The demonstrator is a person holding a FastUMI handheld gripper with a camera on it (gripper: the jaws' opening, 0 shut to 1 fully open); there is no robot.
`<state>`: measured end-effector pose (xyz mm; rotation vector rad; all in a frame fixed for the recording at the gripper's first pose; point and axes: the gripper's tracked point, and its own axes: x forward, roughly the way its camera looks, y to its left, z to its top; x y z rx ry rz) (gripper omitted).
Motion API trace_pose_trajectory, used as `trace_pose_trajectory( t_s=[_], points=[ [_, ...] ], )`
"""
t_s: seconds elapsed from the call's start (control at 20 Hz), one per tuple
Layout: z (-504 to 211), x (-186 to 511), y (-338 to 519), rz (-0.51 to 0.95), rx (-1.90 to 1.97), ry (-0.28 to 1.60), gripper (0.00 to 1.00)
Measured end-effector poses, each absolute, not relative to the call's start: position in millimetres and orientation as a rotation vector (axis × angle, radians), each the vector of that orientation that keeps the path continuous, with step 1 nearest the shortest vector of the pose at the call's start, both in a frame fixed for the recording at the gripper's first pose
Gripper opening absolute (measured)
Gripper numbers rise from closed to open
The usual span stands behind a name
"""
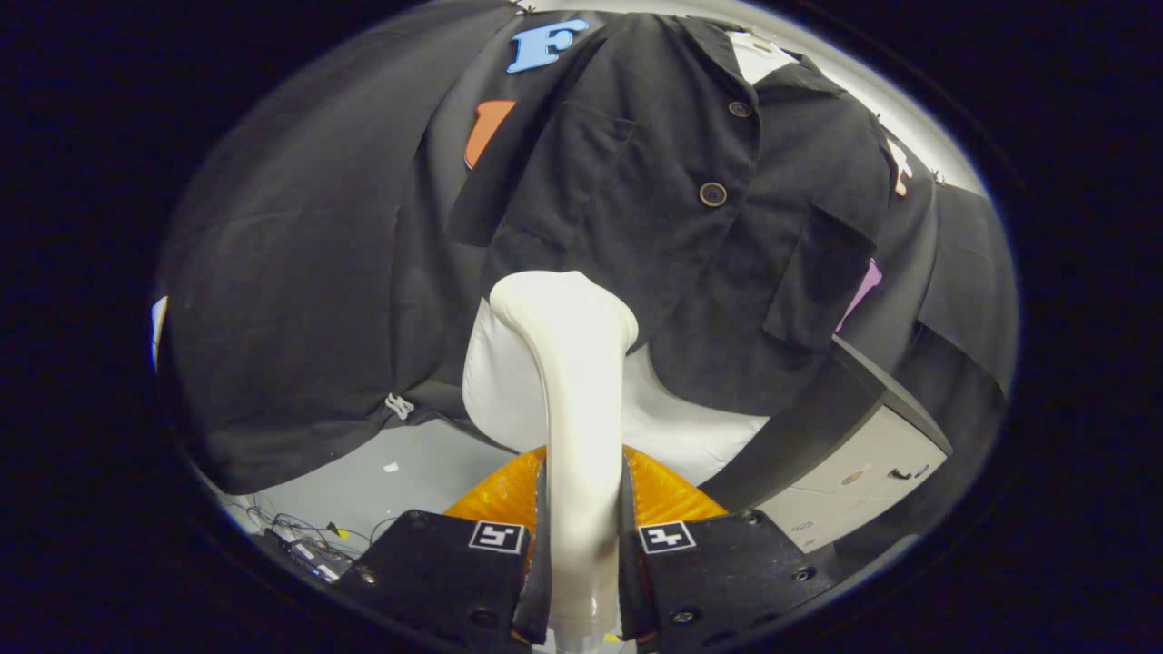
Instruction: Iron the clothes twice with a garment steamer, once on the left side and once on the right side.
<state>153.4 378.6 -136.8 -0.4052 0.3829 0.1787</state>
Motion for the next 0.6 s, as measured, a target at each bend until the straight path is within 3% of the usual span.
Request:
trace_pose_trajectory(
  t_s=[0.35, 0.6],
  points=[
    [-95.9, 71.9, 340.2, 0.21, -0.339, 0.306, 0.32],
    [-88.7, 25.1, 267.7, 0.197, -0.353, 0.298, 0.32]
  ],
)
